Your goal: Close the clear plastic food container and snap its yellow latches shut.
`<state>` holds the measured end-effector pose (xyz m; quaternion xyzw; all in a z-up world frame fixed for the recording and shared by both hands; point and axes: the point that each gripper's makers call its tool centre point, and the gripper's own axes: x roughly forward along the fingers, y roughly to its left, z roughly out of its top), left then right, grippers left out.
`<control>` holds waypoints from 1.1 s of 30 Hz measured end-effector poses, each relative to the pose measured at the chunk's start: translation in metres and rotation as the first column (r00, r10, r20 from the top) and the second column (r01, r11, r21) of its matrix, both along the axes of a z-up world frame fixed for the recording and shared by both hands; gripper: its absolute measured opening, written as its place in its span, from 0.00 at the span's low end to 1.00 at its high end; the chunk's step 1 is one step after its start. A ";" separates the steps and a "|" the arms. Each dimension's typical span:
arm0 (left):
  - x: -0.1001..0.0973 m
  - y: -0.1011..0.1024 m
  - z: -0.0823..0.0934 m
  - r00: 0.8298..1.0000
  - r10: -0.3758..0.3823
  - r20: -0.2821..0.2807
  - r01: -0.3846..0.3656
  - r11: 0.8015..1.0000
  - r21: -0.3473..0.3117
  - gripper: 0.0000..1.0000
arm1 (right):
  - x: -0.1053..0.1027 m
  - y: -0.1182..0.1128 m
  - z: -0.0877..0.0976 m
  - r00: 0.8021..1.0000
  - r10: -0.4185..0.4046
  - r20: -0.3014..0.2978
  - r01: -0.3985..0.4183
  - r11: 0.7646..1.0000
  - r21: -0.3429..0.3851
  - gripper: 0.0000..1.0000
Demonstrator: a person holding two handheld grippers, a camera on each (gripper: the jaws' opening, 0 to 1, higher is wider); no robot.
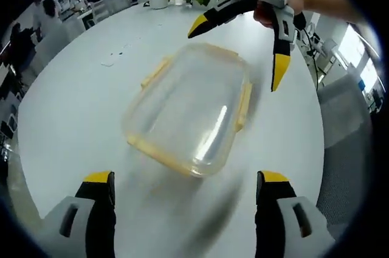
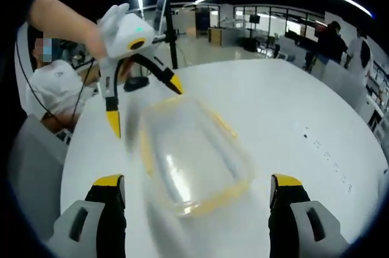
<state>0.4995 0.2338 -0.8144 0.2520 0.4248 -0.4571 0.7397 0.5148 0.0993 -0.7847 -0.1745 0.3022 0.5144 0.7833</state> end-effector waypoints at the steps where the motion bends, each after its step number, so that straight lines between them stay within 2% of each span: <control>1: -0.001 0.000 0.000 1.000 0.006 -0.002 -0.006 1.000 -0.008 0.98 | -0.001 -0.001 0.000 1.000 -0.004 -0.004 0.004 1.000 0.000 1.00; 8: -0.005 0.002 -0.003 0.998 0.060 -0.006 -0.061 0.997 -0.042 0.99 | -0.002 -0.004 -0.002 0.999 -0.031 -0.010 0.031 0.999 0.019 1.00; 16: -0.001 0.009 0.004 0.990 0.140 0.004 -0.139 0.985 -0.100 0.98 | -0.008 -0.008 -0.003 0.998 -0.058 -0.010 0.059 0.997 0.046 1.00; 20: 0.003 0.012 0.009 0.982 0.190 0.017 -0.186 0.972 -0.144 0.99 | -0.007 -0.011 0.000 0.996 -0.093 0.006 0.092 0.993 0.072 1.00; 24: 0.003 0.018 0.010 0.976 0.215 0.022 -0.209 0.965 -0.158 0.98 | -0.006 -0.016 0.004 0.990 -0.133 0.043 0.128 0.987 0.096 1.00; 28: -0.001 0.019 0.009 0.970 0.244 0.004 -0.240 0.954 -0.182 0.98 | -0.008 -0.022 0.006 0.985 -0.164 0.059 0.156 0.981 0.118 1.00; 33: -0.007 0.024 0.006 0.968 0.250 0.015 -0.243 0.953 -0.179 0.98 | -0.013 -0.026 0.007 0.981 -0.186 0.063 0.176 0.975 0.134 1.00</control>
